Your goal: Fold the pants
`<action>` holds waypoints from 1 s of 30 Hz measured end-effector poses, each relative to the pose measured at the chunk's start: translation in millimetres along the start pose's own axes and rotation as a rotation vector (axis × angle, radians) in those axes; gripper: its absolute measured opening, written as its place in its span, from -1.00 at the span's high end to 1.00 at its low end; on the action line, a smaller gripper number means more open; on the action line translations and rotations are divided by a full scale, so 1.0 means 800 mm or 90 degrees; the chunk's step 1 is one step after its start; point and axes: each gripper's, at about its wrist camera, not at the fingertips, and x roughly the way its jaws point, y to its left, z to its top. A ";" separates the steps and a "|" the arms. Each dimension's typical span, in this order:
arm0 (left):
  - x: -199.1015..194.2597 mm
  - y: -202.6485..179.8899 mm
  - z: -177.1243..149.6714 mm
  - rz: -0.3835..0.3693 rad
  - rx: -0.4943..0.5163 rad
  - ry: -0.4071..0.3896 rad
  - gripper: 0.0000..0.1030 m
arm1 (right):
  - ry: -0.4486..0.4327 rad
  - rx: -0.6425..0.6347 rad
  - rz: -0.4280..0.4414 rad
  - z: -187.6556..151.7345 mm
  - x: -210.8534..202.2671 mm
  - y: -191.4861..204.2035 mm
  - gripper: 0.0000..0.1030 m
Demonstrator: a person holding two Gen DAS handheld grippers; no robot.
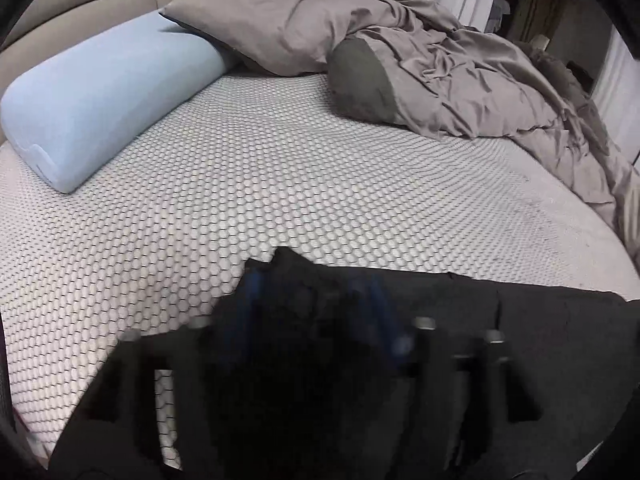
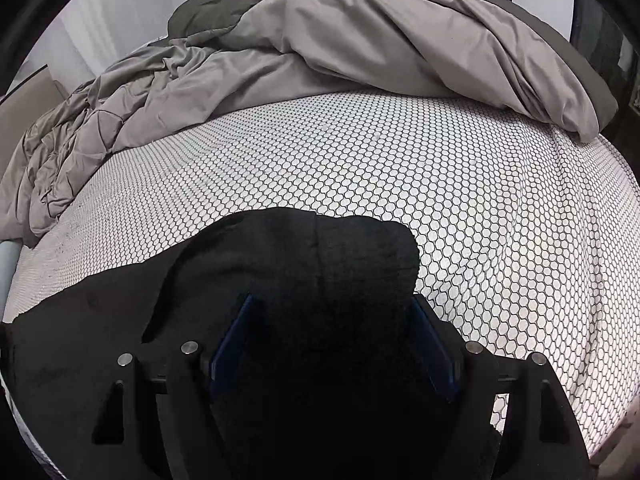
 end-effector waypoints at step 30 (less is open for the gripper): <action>0.019 0.041 -0.003 0.064 -0.092 0.008 0.00 | -0.037 0.038 -0.053 0.023 0.033 0.005 -0.46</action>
